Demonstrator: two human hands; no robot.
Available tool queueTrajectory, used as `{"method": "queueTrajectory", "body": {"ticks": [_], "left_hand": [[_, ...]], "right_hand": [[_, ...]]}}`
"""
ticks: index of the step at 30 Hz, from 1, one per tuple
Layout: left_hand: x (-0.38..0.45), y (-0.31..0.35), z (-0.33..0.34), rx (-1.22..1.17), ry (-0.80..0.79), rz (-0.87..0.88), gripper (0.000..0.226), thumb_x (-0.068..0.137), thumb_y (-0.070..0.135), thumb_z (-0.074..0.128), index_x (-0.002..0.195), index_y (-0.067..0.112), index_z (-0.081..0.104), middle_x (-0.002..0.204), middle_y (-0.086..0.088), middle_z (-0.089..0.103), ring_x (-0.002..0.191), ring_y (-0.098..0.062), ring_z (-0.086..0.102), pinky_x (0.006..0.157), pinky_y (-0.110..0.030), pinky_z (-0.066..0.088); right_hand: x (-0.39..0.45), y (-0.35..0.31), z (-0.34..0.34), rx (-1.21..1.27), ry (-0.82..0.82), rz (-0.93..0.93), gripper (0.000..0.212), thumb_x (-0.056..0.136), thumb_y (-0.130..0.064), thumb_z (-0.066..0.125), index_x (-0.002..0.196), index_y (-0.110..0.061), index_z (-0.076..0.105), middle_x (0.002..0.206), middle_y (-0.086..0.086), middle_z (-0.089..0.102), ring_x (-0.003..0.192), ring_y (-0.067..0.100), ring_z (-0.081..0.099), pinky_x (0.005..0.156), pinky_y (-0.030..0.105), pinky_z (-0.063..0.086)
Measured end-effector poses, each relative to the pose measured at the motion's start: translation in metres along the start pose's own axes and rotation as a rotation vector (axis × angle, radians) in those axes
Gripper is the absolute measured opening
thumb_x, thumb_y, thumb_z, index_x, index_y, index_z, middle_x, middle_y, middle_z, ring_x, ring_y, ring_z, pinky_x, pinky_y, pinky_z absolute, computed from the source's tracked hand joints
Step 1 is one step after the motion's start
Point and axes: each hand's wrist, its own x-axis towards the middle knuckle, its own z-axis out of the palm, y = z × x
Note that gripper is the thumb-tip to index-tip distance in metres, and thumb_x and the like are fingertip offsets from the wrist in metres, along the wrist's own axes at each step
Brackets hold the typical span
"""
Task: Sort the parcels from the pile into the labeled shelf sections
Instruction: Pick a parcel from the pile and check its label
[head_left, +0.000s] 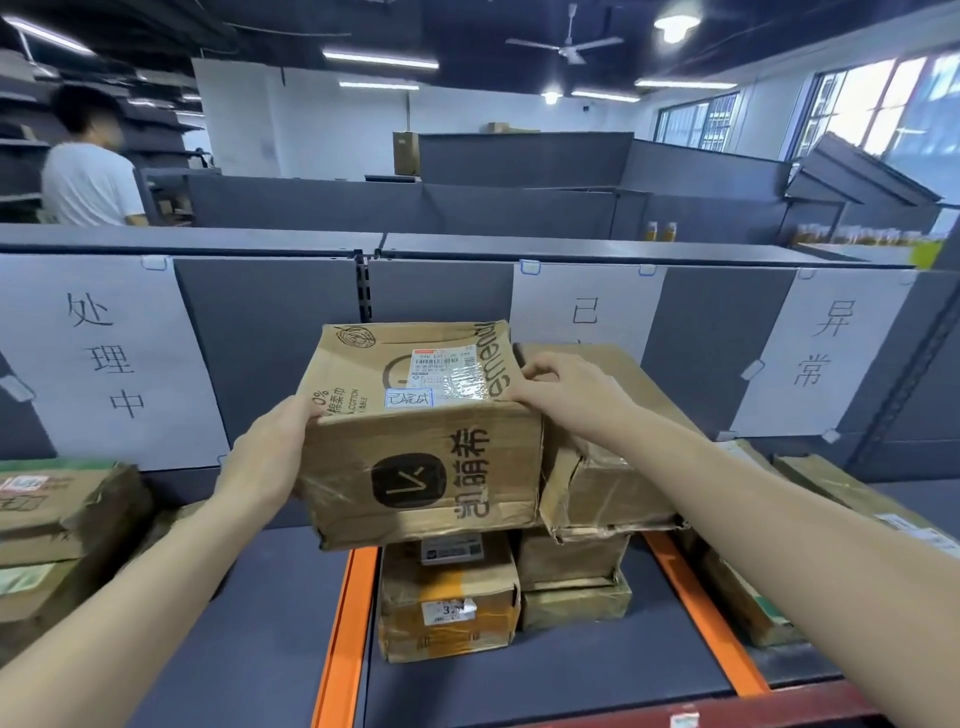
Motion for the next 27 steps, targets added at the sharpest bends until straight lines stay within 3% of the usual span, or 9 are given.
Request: {"method": "queueTrajectory", "body": {"ticks": [3, 5, 13, 18, 23, 27], "left_hand": [[0.001, -0.001, 0.006, -0.018, 0.015, 0.008, 0.033, 0.088, 0.052, 0.032, 0.087, 0.031, 0.057, 0.112, -0.007, 0.059, 0.097, -0.034, 0.057, 0.08, -0.047, 0.053], [0.002, -0.002, 0.008, -0.041, 0.02, -0.008, 0.031, 0.094, 0.047, 0.033, 0.09, 0.029, 0.058, 0.114, -0.008, 0.058, 0.098, -0.033, 0.056, 0.072, -0.041, 0.051], [0.003, -0.007, 0.019, -0.139, 0.007, -0.11, 0.022, 0.087, 0.043, 0.043, 0.091, 0.03, 0.06, 0.109, -0.011, 0.059, 0.09, -0.037, 0.061, 0.068, -0.042, 0.056], [0.003, -0.016, 0.015, -0.159, -0.027, -0.162, 0.023, 0.09, 0.042, 0.044, 0.1, 0.032, 0.061, 0.114, -0.011, 0.061, 0.094, -0.037, 0.063, 0.072, -0.044, 0.057], [-0.001, -0.017, 0.015, -0.18, -0.045, -0.192, 0.034, 0.092, 0.042, 0.045, 0.119, 0.026, 0.058, 0.122, -0.009, 0.057, 0.101, -0.035, 0.059, 0.077, -0.042, 0.053], [-0.004, -0.009, 0.013, -0.153, -0.069, -0.19, 0.047, 0.079, 0.051, 0.049, 0.118, 0.026, 0.059, 0.116, -0.008, 0.06, 0.09, -0.035, 0.065, 0.074, -0.046, 0.059]], "right_hand": [[0.001, 0.008, 0.006, 0.104, 0.005, 0.025, 0.029, 0.078, -0.053, 0.066, 0.093, -0.029, 0.064, 0.1, -0.01, 0.064, 0.099, 0.014, 0.057, 0.081, 0.03, 0.046], [0.002, 0.012, 0.008, 0.106, 0.007, 0.017, 0.033, 0.074, -0.058, 0.065, 0.091, -0.03, 0.064, 0.1, -0.01, 0.065, 0.1, 0.014, 0.057, 0.091, 0.041, 0.047], [0.002, 0.02, 0.016, 0.051, 0.028, 0.066, 0.068, 0.058, -0.082, 0.047, 0.109, -0.038, 0.06, 0.111, -0.011, 0.064, 0.11, 0.019, 0.054, 0.094, 0.048, 0.045], [0.001, 0.019, 0.021, 0.013, 0.036, 0.084, 0.07, 0.057, -0.083, 0.047, 0.109, -0.039, 0.059, 0.114, -0.007, 0.062, 0.113, 0.023, 0.051, 0.096, 0.05, 0.042], [-0.001, 0.01, 0.017, -0.037, 0.037, 0.085, 0.064, 0.06, -0.071, 0.049, 0.112, -0.034, 0.058, 0.12, -0.005, 0.055, 0.117, 0.024, 0.045, 0.099, 0.054, 0.036], [-0.001, 0.01, 0.018, 0.002, 0.039, 0.104, 0.059, 0.057, -0.067, 0.047, 0.104, -0.033, 0.059, 0.116, -0.005, 0.056, 0.114, 0.024, 0.046, 0.1, 0.056, 0.035]]}}
